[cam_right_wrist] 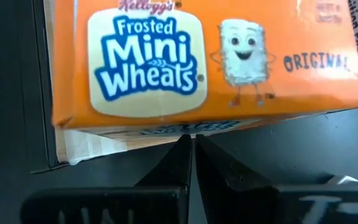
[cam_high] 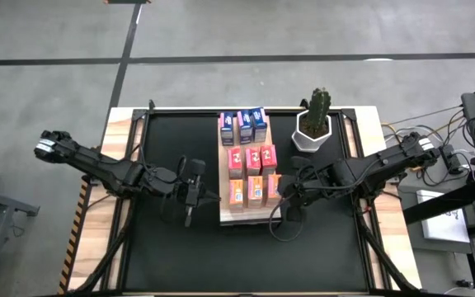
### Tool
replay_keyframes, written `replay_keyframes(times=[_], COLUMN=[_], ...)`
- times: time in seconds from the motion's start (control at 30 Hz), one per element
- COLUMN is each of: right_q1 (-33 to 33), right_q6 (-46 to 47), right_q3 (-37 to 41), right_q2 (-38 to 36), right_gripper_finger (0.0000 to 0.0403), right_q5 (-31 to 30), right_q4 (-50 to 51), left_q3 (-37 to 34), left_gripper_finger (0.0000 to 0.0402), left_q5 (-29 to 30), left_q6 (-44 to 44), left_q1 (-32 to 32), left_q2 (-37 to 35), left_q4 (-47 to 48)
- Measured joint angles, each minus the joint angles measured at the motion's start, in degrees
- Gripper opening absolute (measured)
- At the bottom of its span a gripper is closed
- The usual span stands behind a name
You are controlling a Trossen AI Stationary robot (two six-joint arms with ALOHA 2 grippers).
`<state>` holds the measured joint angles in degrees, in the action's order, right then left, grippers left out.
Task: Stack cereal on shelf
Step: Adjust the orange cereal boxes
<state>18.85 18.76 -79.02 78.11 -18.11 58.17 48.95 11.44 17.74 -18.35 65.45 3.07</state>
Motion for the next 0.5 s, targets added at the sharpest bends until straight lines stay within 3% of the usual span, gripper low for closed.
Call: replay_keyframes(times=[0.5], right_q1=[0.0], right_q6=[-0.1], right_q3=[0.0], right_q2=[-1.9], right_gripper_finger=[0.0012], right_q5=[0.0], right_q4=[2.4], left_q3=[0.0], left_gripper_finger=[0.0], left_q5=[0.0], left_q6=[-2.2], left_q1=[-0.4], left_q2=[0.0], left_q4=[-1.0])
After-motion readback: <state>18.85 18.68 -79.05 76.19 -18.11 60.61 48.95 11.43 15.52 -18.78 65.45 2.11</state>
